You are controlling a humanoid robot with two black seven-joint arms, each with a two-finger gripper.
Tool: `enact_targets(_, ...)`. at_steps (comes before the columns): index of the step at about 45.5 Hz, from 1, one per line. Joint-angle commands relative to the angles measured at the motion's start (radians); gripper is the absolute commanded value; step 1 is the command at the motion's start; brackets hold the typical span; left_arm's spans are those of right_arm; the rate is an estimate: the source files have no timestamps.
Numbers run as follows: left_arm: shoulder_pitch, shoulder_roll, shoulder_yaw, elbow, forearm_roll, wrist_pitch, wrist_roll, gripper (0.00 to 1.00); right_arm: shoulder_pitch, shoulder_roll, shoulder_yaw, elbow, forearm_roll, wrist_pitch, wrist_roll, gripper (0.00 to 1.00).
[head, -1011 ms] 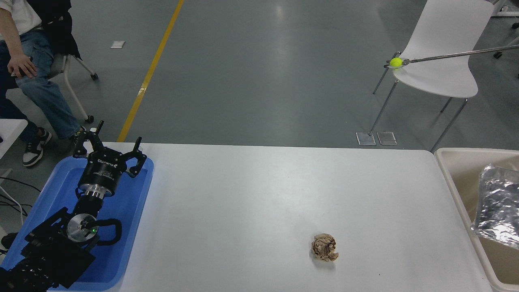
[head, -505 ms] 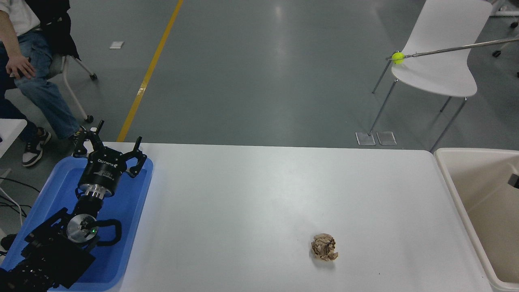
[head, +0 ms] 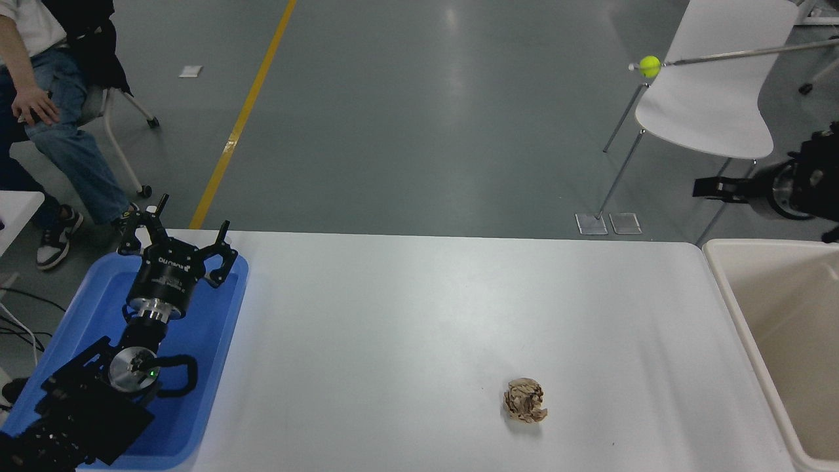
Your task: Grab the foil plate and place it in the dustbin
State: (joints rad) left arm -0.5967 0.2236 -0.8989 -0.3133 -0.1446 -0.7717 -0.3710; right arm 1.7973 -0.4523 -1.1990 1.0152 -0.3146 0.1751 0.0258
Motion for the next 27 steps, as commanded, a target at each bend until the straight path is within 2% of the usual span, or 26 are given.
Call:
enact_targets(1,0.0,0.0,0.0,0.0,0.0,0.0,0.0,1.0,0.224,0.034,-0.031,0.181,0.0,0.133,0.0,1.0)
enact_targets(17,0.0,0.0,0.0,0.0,0.0,0.0,0.0,1.0,0.419,0.012,-0.039,0.194,-0.007,0.61,0.0,1.0)
enact_targets(27,0.0,0.0,0.0,0.0,0.0,0.0,0.0,1.0,0.501,-0.014,-0.042,0.224,-0.012,0.61,0.0,1.0)
